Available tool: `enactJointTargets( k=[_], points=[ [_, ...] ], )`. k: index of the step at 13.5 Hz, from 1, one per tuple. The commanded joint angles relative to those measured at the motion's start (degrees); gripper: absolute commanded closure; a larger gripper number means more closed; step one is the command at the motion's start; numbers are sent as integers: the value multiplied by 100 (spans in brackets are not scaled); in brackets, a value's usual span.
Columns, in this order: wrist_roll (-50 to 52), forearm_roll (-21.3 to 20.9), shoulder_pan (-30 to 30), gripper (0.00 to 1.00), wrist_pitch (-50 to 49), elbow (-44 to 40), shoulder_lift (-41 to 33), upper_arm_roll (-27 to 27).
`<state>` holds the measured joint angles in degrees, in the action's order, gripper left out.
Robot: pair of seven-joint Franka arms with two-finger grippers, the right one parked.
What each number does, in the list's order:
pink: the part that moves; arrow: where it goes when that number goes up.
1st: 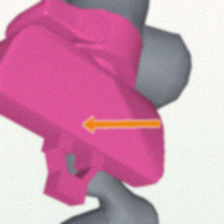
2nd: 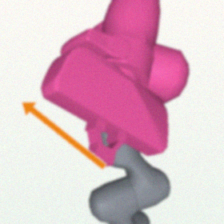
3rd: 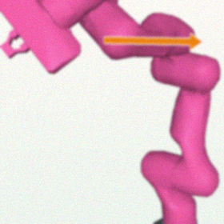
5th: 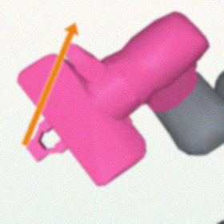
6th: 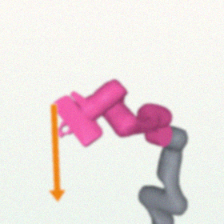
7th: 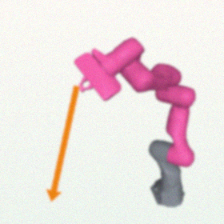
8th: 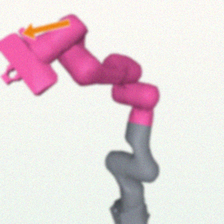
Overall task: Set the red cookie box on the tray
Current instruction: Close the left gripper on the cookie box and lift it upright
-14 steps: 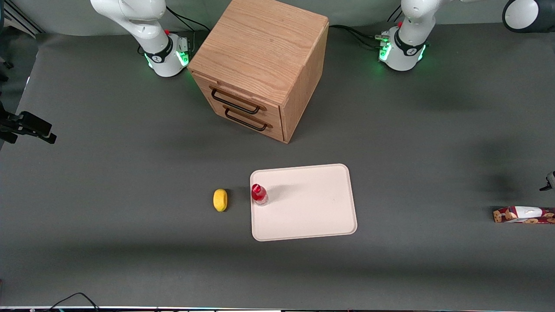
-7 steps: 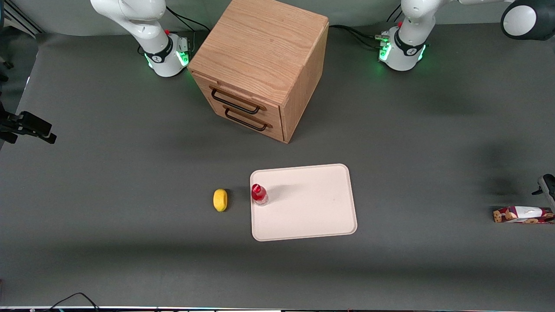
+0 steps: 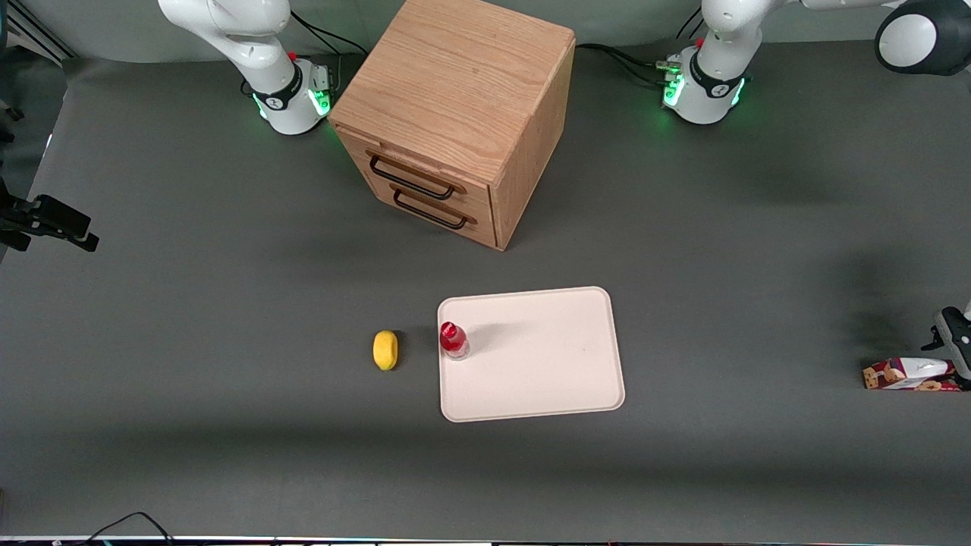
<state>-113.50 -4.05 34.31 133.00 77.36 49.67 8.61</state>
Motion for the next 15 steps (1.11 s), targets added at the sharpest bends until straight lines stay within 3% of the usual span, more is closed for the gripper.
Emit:
enactJointTargets(
  k=[1,5,8,15],
  points=[
    [-111,97,-56,100,208,-134,78,-17],
    [29,88,-91,100,-44,-317,-1,-8],
    [353,80,-214,100,-1193,-826,-316,-8],
    [1504,-35,-609,100,-3637,-1109,-1995,0]
  ],
)
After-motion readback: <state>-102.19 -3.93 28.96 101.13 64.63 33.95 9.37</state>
